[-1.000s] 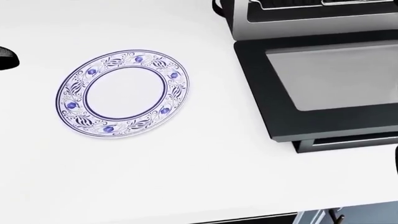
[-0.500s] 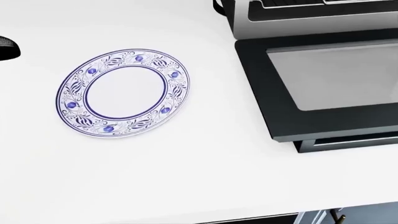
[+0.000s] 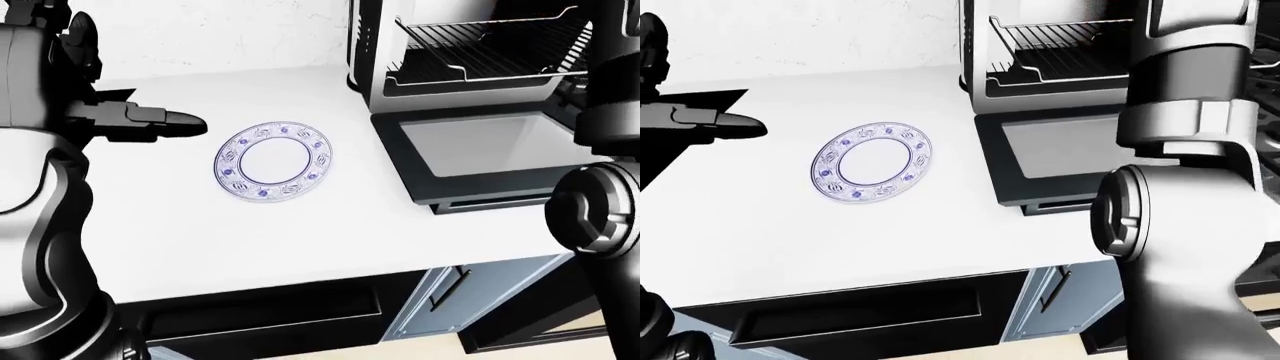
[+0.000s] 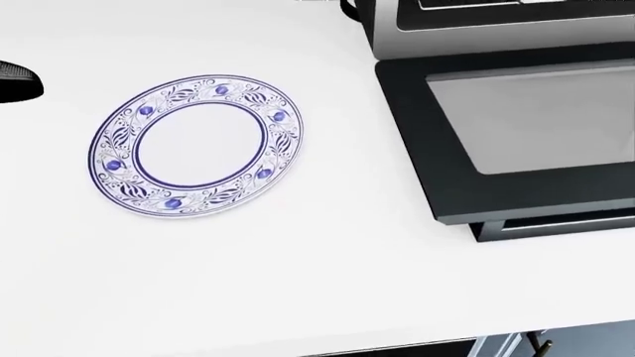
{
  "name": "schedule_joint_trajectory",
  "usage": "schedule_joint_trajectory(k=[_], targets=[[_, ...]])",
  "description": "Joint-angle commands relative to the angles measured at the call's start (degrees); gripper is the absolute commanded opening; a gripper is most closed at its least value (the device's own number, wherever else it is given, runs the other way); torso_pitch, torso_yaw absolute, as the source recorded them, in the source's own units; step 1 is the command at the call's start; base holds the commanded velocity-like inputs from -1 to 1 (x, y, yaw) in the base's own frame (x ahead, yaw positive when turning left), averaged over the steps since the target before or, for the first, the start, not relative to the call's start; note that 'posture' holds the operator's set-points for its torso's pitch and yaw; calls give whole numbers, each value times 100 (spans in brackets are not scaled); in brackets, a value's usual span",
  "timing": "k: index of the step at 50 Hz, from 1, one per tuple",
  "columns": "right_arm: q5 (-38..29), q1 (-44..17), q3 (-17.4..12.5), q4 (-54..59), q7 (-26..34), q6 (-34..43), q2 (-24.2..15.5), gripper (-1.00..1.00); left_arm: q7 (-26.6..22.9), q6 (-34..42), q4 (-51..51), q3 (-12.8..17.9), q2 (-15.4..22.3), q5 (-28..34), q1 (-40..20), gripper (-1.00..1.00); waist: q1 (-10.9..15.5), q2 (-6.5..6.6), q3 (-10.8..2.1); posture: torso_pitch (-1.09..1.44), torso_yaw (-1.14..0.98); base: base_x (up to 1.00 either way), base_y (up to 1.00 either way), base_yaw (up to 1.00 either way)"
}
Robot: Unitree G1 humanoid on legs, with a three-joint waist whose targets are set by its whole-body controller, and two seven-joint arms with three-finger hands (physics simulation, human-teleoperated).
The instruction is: Pick the bread from the top rack and place it on the plate on the counter.
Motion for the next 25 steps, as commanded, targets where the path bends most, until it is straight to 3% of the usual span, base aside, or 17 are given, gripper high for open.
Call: schedule_joint_trajectory(k=[1,13,25], targets=[[-21,-204,-10,-420,133,108,-10,-100,29,-145,-121,93,79,23,-148,100,4,0,-156,0,0,0,0,0],[-69,-239,42,-1677,740,1051,246,-100,71,-60,-81,74,70,-34,-181,100,3,14,-141,0,0,0,0,0],[25,-468,120,-1868,1033,1212,489,-100,101,31,-62,89,127,-123,-303,100,98,48,-131,0,6,0,0,0]])
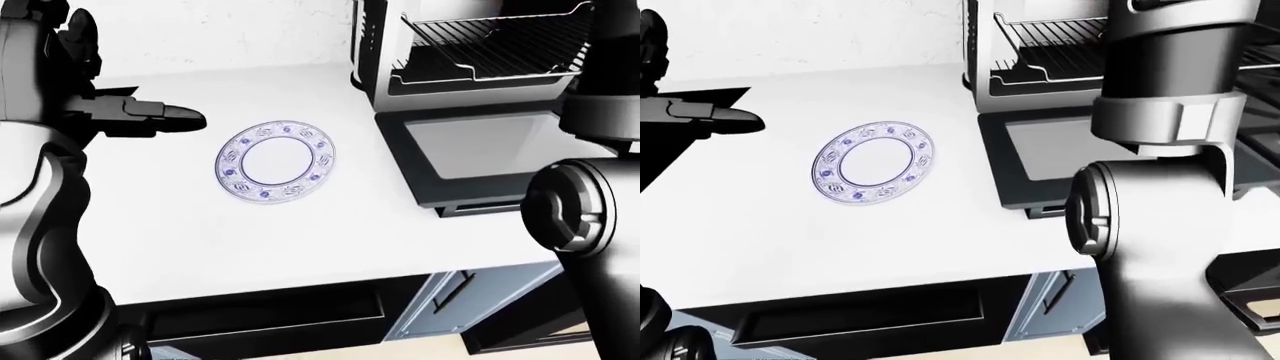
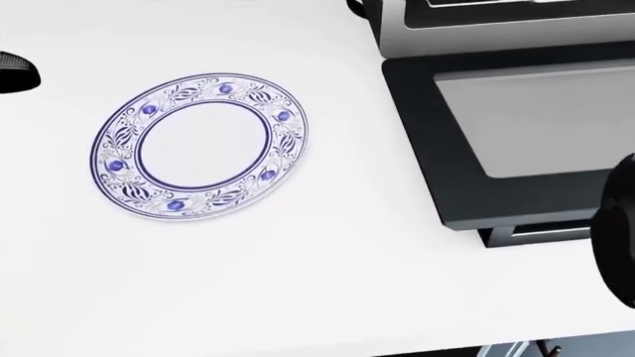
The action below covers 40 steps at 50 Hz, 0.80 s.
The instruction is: Pick the bread from the top rack and place it on the plate on the counter.
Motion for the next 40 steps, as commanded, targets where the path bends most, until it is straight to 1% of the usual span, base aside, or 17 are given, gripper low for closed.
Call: schedule_joint_trajectory(k=[1,4,5,11,20,29,31,40], targets=[[-29,-222,-19,-173,11,-146,-59,-100,33,-148,-103,71,87,24,-144,100,10,6,-167,0,7,0,0,0],[-35,-222,-22,-174,14,-145,-56,-100,36,-149,-103,70,89,20,-143,100,56,6,-167,0,8,0,0,0],[40,-361,58,-434,218,116,61,-100,37,-174,-127,88,72,17,-88,100,73,5,-167,0,9,0,0,0],[21,-389,125,-772,468,362,235,-100,66,-207,-141,94,55,11,-38,100,174,25,-148,0,12,0,0,0],[54,-310,187,-942,654,431,542,-100,85,-183,-213,141,57,-26,51,100,371,6,-156,0,16,0,0,0],[126,-278,289,-891,914,385,832,-100,102,-219,-220,167,41,-43,109,100,621,22,-179,0,21,0,0,0],[171,-278,255,-859,903,393,925,-100,106,-234,-228,161,33,-42,136,100,683,26,-185,0,22,0,0,0],[355,-206,269,-663,899,234,1158,-100,96,-233,-210,199,79,-74,127,100,1016,65,-225,0,26,0,0,0]])
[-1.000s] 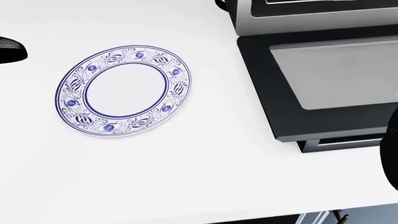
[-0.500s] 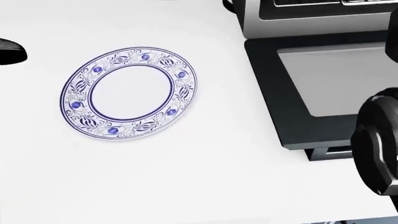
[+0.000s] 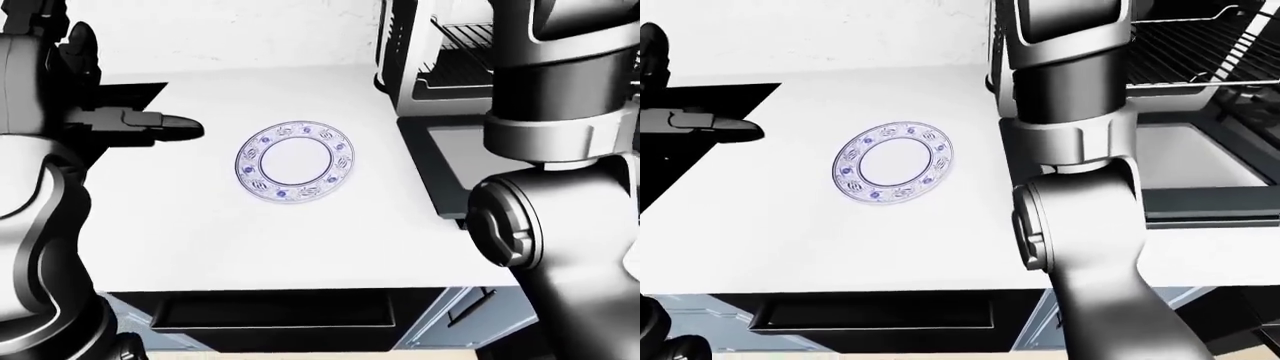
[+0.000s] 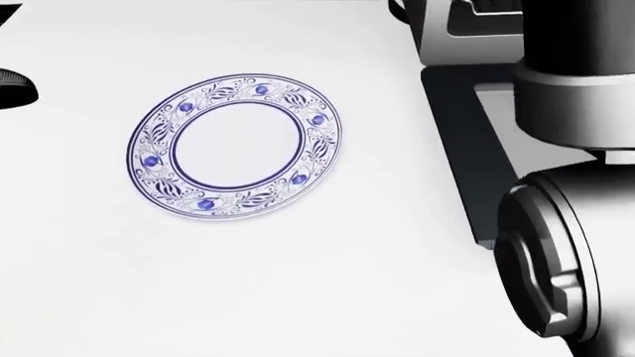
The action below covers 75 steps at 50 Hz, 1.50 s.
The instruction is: Pick the bread from the top rack and place it on the plate on the counter.
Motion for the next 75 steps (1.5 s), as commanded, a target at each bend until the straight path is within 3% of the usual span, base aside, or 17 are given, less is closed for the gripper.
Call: schedule_joint_trajectory(k=[1,16,36,57,75], targets=[[21,-180,6,-126,-38,-210,-27,-100,30,-156,-122,94,102,21,-156,100,44,34,-173,0,27,0,0,0],[240,261,61,406,-132,-645,271,-100,46,-224,-132,125,112,-6,-62,100,723,132,-273,0,34,0,0,0],[150,949,127,40,-23,-287,440,-100,-13,-315,-150,98,114,83,14,100,1448,171,-371,0,42,0,0,0],[-135,1384,138,829,13,-854,389,-100,-20,-255,-113,81,99,123,-90,100,1722,132,-447,0,42,0,0,0],[-491,1934,198,582,242,-730,438,-100,-41,-301,-103,70,71,178,-47,100,1823,98,-480,0,42,0,0,0]])
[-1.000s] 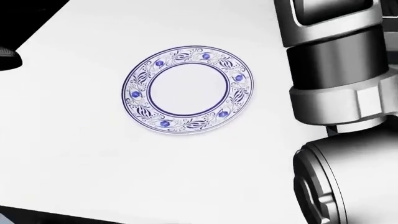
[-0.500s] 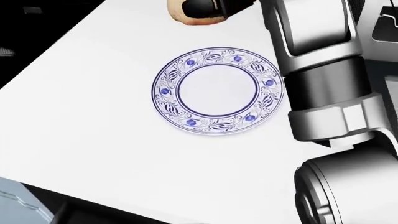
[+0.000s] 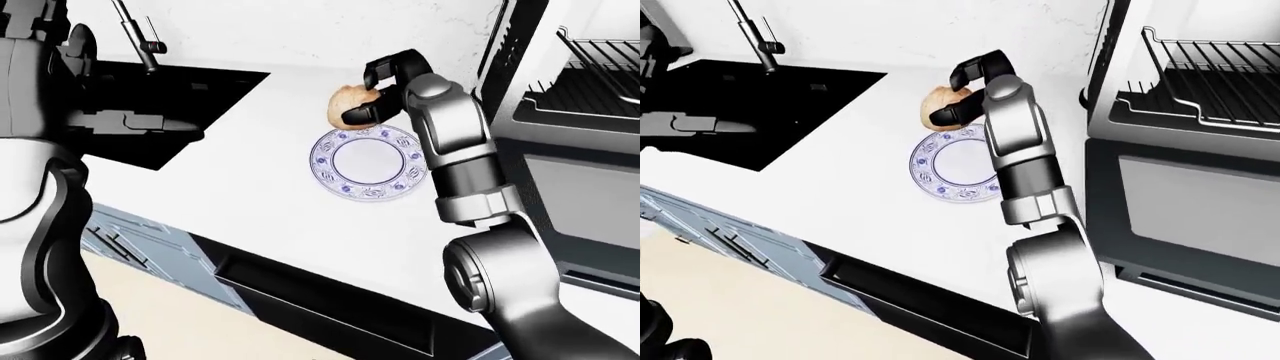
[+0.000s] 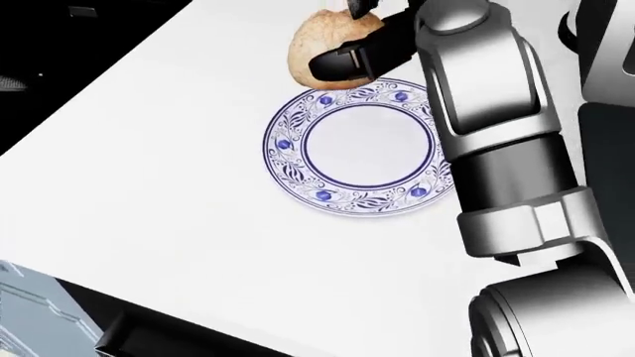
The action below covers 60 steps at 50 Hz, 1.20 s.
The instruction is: Pick the bread from the top rack and place it on the plate on the counter.
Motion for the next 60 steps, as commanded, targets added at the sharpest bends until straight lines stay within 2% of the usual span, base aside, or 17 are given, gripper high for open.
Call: schedule_joint_trajectory(k=[1,19,43,49,54,60], targets=[[-51,-207,-29,-241,-23,-185,-35,-100,23,-147,-125,99,97,37,-146,100,9,11,-165,0,42,0,0,0],[-429,577,38,-1202,341,255,-36,-100,23,-142,-154,87,84,59,-135,100,66,-15,-181,0,42,0,0,0],[-654,1078,-34,-1827,519,613,-98,-100,-14,-152,-96,59,107,118,-233,100,92,-39,-195,0,42,0,0,0],[-623,1102,-37,-1807,511,623,-120,-73,-27,-118,-144,86,109,109,-203,100,94,-41,-199,0,42,0,0,0],[-586,1101,-59,-1786,481,613,-129,-38,-17,-134,-129,67,105,115,-202,100,94,-44,-196,0,42,0,0,0],[-549,1094,-50,-1731,464,581,-139,-23,-21,-96,-151,75,119,104,-226,100,98,-47,-200,0,42,0,0,0]])
